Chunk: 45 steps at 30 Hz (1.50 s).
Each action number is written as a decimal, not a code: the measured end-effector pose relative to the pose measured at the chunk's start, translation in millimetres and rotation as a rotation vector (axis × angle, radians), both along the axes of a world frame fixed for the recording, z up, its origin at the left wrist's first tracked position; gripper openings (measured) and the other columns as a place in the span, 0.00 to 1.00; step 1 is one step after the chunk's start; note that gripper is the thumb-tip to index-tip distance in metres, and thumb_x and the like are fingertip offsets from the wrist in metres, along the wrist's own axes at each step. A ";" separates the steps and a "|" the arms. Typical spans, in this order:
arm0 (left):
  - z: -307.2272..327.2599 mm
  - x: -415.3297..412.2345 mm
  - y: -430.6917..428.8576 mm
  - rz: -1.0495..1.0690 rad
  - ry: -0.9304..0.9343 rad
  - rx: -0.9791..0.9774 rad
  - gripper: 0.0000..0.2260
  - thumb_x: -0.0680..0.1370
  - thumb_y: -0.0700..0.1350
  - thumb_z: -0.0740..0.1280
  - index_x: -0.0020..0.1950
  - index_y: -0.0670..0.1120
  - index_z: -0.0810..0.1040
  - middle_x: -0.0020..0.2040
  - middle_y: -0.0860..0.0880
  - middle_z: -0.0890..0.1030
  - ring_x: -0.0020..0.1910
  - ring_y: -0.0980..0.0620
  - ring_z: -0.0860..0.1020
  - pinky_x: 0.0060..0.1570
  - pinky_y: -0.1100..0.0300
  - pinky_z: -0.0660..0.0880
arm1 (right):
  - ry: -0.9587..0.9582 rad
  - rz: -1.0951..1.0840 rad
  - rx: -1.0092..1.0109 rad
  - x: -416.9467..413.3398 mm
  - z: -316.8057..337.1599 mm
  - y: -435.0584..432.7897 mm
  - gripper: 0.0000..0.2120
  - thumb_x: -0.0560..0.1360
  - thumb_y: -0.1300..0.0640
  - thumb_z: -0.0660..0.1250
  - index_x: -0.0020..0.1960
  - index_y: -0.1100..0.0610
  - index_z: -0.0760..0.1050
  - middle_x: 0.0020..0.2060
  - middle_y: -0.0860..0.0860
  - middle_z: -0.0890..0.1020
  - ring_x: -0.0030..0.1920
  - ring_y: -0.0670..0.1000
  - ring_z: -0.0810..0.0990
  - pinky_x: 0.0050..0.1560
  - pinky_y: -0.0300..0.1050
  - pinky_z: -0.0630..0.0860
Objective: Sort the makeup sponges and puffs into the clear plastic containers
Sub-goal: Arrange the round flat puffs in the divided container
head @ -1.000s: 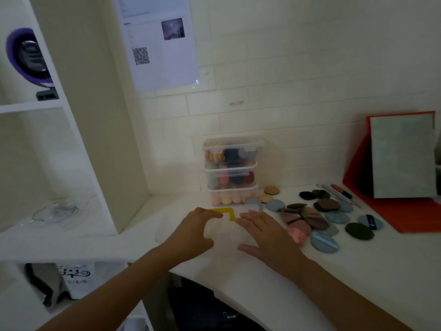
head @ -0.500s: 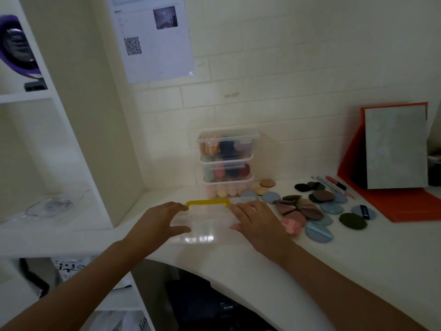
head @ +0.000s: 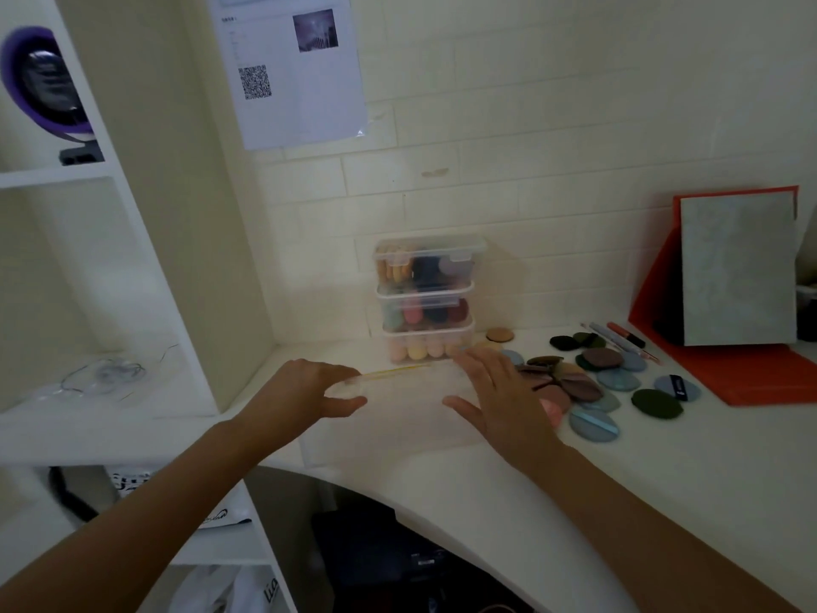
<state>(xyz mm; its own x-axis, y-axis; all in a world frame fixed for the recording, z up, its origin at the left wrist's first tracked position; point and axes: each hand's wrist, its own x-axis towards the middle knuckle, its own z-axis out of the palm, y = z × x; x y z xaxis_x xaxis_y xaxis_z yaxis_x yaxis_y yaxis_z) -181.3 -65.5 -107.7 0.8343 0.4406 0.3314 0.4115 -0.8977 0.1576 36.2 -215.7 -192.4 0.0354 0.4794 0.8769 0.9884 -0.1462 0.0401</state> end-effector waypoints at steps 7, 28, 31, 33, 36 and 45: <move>24.8 10.7 7.7 0.016 -0.216 -0.057 0.11 0.74 0.51 0.69 0.53 0.47 0.81 0.47 0.49 0.84 0.42 0.54 0.79 0.47 0.61 0.74 | 0.153 -0.012 -0.128 1.1 -1.1 -6.9 0.30 0.77 0.34 0.51 0.70 0.52 0.63 0.69 0.59 0.69 0.56 0.53 0.79 0.43 0.41 0.81; -38.5 -15.3 23.7 0.105 -0.305 -0.077 0.14 0.76 0.54 0.59 0.50 0.48 0.80 0.54 0.49 0.79 0.58 0.52 0.73 0.67 0.55 0.57 | 0.507 0.067 -0.563 -12.0 -10.6 6.6 0.29 0.79 0.57 0.61 0.75 0.46 0.54 0.77 0.46 0.50 0.47 0.55 0.80 0.46 0.47 0.78; -43.9 -18.6 3.1 -0.026 -0.213 -0.159 0.23 0.75 0.61 0.50 0.46 0.51 0.81 0.50 0.55 0.81 0.53 0.59 0.76 0.70 0.58 0.55 | 0.555 0.028 -0.450 0.0 -15.8 15.3 0.33 0.74 0.70 0.56 0.76 0.51 0.55 0.76 0.52 0.55 0.46 0.58 0.81 0.44 0.52 0.79; -43.6 -18.5 1.7 0.001 -0.207 -0.201 0.21 0.75 0.60 0.53 0.48 0.52 0.82 0.52 0.55 0.81 0.52 0.57 0.77 0.64 0.60 0.64 | 0.609 -0.099 -0.444 8.2 -13.9 19.2 0.30 0.74 0.72 0.57 0.74 0.55 0.59 0.76 0.54 0.52 0.54 0.57 0.79 0.49 0.46 0.77; -44.9 -13.7 1.9 0.037 -0.180 -0.199 0.10 0.78 0.51 0.62 0.49 0.52 0.82 0.55 0.55 0.79 0.51 0.58 0.76 0.48 0.67 0.68 | 0.663 -0.213 -0.492 18.2 -10.5 27.5 0.25 0.76 0.68 0.58 0.72 0.56 0.62 0.76 0.56 0.50 0.62 0.56 0.74 0.53 0.39 0.71; -47.9 4.0 -1.5 0.111 -0.214 -0.164 0.08 0.78 0.47 0.63 0.50 0.50 0.82 0.56 0.56 0.78 0.49 0.60 0.75 0.46 0.72 0.66 | 0.980 -0.109 -0.346 50.1 -8.9 67.4 0.30 0.73 0.54 0.71 0.71 0.57 0.64 0.66 0.58 0.71 0.65 0.59 0.70 0.65 0.53 0.69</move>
<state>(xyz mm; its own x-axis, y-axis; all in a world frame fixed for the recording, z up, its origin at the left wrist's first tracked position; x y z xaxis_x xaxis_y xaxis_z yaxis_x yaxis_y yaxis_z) -177.3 -67.0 -155.6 0.6969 0.5876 0.4111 0.4478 -0.8043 0.3906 86.4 -148.4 -201.3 0.7147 0.6508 0.2562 0.5931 -0.3698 -0.7152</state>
